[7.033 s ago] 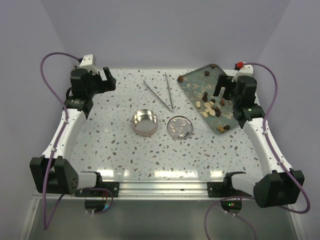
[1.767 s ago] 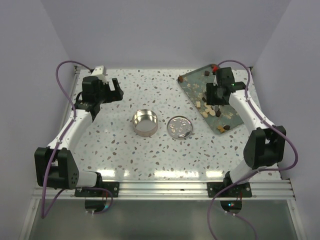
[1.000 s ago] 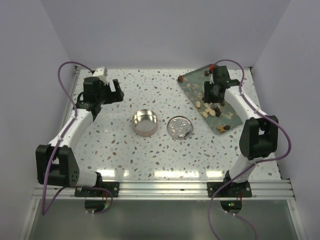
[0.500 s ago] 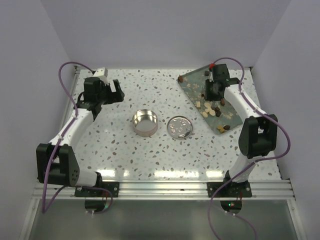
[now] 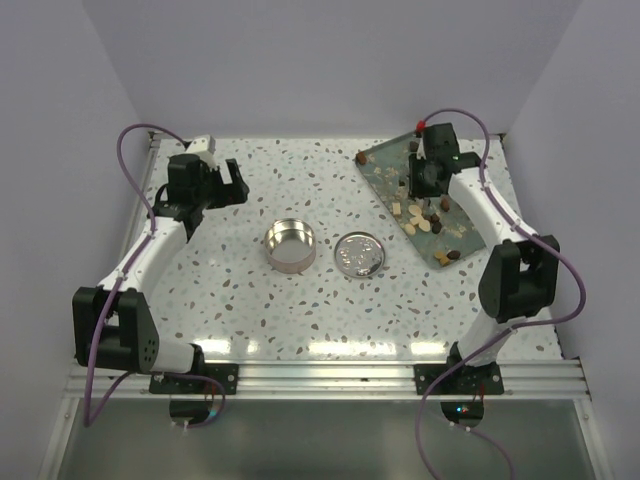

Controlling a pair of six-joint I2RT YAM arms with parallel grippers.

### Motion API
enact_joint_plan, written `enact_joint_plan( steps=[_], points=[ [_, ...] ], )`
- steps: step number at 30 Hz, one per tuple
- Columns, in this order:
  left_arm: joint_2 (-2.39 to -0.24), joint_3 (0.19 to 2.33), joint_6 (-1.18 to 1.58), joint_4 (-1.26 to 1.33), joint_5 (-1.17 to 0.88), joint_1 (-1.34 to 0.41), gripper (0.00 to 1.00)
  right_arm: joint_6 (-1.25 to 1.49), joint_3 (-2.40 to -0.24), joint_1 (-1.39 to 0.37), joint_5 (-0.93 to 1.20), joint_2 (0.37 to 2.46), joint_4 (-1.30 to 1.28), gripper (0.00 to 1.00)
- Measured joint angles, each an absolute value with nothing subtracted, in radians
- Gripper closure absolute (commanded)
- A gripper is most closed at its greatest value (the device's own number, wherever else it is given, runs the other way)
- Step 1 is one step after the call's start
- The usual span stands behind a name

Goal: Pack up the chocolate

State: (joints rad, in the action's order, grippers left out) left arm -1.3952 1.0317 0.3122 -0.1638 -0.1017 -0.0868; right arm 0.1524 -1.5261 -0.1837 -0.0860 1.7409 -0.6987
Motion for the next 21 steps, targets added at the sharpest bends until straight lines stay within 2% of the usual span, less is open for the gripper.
enact_joint_plan(
  steps=[5,16,21],
  points=[
    [-1.395,1.032,0.321,-0.164,-0.101,-0.088,0.00,0.150,-1.550,-0.267,-0.086,1.711,-0.719,0.80],
    [-1.414,1.032,0.323,-0.165,-0.100,-0.097,0.00,0.176,-1.729,-0.586,-0.034,1.710,-0.762,0.81],
    [-1.414,1.032,0.323,-0.166,-0.095,-0.101,0.00,0.177,-1.735,-0.676,-0.026,1.708,-0.788,0.80]
  ],
)
